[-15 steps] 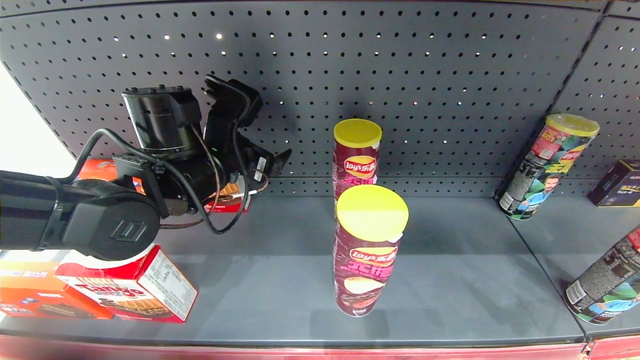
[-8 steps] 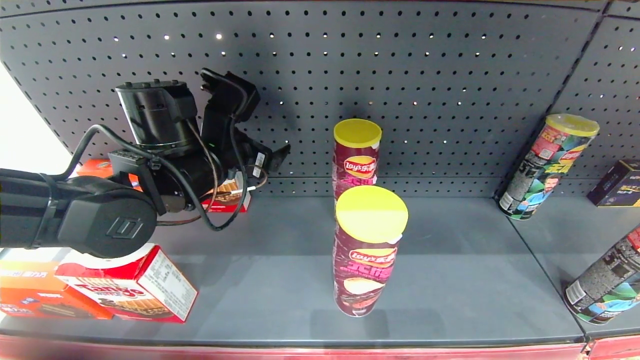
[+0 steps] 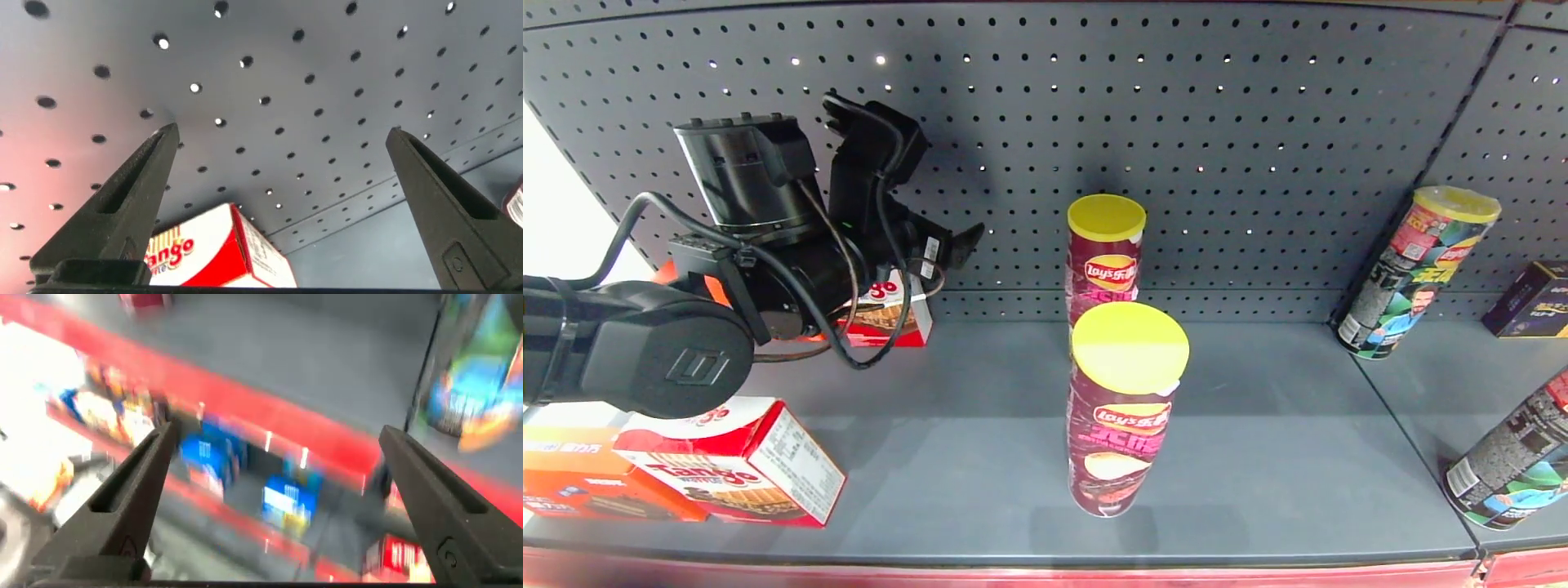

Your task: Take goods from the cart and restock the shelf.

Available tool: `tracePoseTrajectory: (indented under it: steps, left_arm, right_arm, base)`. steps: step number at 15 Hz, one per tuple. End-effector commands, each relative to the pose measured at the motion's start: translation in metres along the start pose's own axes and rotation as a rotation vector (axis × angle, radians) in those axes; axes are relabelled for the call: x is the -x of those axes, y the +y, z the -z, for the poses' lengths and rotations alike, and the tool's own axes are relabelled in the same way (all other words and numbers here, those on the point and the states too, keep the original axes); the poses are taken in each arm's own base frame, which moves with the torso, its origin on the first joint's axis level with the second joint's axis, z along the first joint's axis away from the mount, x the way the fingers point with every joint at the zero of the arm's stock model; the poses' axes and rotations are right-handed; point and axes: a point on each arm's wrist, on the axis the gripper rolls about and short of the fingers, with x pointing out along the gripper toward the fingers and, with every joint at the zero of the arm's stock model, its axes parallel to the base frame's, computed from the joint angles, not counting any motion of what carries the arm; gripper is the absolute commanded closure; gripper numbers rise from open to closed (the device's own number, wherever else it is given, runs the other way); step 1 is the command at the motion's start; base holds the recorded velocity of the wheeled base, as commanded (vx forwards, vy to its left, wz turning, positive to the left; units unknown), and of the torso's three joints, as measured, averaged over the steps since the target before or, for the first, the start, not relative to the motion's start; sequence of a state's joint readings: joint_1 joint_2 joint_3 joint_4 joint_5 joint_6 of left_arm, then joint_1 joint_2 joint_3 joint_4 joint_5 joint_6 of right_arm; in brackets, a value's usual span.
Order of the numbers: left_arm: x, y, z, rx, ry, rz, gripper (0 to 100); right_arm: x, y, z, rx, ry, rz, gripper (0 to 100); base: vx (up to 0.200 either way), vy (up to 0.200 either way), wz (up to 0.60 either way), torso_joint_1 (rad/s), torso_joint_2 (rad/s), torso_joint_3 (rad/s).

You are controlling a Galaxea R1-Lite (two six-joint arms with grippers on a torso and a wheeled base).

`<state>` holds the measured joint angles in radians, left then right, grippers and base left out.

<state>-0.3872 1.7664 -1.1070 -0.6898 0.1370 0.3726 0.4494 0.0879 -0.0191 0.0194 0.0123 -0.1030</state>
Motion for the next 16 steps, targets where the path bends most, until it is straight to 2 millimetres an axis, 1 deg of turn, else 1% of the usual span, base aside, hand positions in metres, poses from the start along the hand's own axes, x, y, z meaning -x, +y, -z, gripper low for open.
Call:
tracePoseTrajectory:
  steps: [1,2,3,4,5,6,7,9,11,12,16]
  left_arm:
    - [0.000,0.001,-0.001,0.001,-0.005,-0.005,0]
    - [0.001,0.002,-0.004,0.002,-0.014,-0.006,0]
    - [0.003,0.004,-0.009,0.004,-0.028,-0.011,0]
    - [0.007,0.009,-0.018,0.006,-0.054,-0.025,0]
    - [0.010,0.013,-0.022,0.010,-0.067,-0.033,0]
    - [0.017,0.021,-0.026,0.009,-0.076,-0.053,0]
    - [0.020,0.023,-0.029,0.011,-0.084,-0.059,0]
    - [0.027,0.028,-0.038,0.015,-0.112,-0.070,0]
    - [0.031,0.030,-0.042,0.015,-0.123,-0.075,0]
    - [0.035,0.030,-0.043,0.017,-0.126,-0.076,0]
    - [0.037,0.033,-0.048,0.020,-0.143,-0.084,0]
  right_arm:
    - [0.008,0.002,-0.002,-0.007,-0.070,0.073,0]
    - [0.003,0.003,-0.004,-0.017,0.000,0.149,0]
    - [0.001,0.003,-0.004,-0.022,0.020,0.181,0]
    - [-0.001,0.004,-0.005,-0.032,0.050,0.260,0]
    - [-0.001,0.005,-0.005,-0.038,0.053,0.328,0]
    - [-0.001,0.007,-0.005,-0.046,0.045,0.433,0]
    - [0.000,0.009,-0.004,-0.049,0.025,0.486,0]
    - [0.003,0.010,-0.004,-0.070,-0.033,0.442,0]
    - [0.005,0.011,-0.003,-0.064,-0.067,0.414,0]
    - [0.005,0.011,-0.003,-0.065,-0.068,0.425,0]
    - [0.005,0.009,-0.002,-0.093,-0.073,0.520,0]
  base:
    - [0.000,0.000,0.00,0.000,0.00,0.000]
    - [0.000,0.000,0.00,0.000,0.00,0.000]
    - [0.000,0.000,0.00,0.000,0.00,0.000]
    - [0.000,0.000,0.00,0.000,0.00,0.000]
    - [0.000,0.000,0.00,0.000,0.00,0.000]
    - [0.000,0.000,0.00,0.000,0.00,0.000]
    - [0.000,0.000,0.00,0.000,0.00,0.000]
    - [0.000,0.000,0.00,0.000,0.00,0.000]
    - [0.000,0.000,0.00,0.000,0.00,0.000]
    - [0.000,0.000,0.00,0.000,0.00,0.000]
    - [0.000,0.000,0.00,0.000,0.00,0.000]
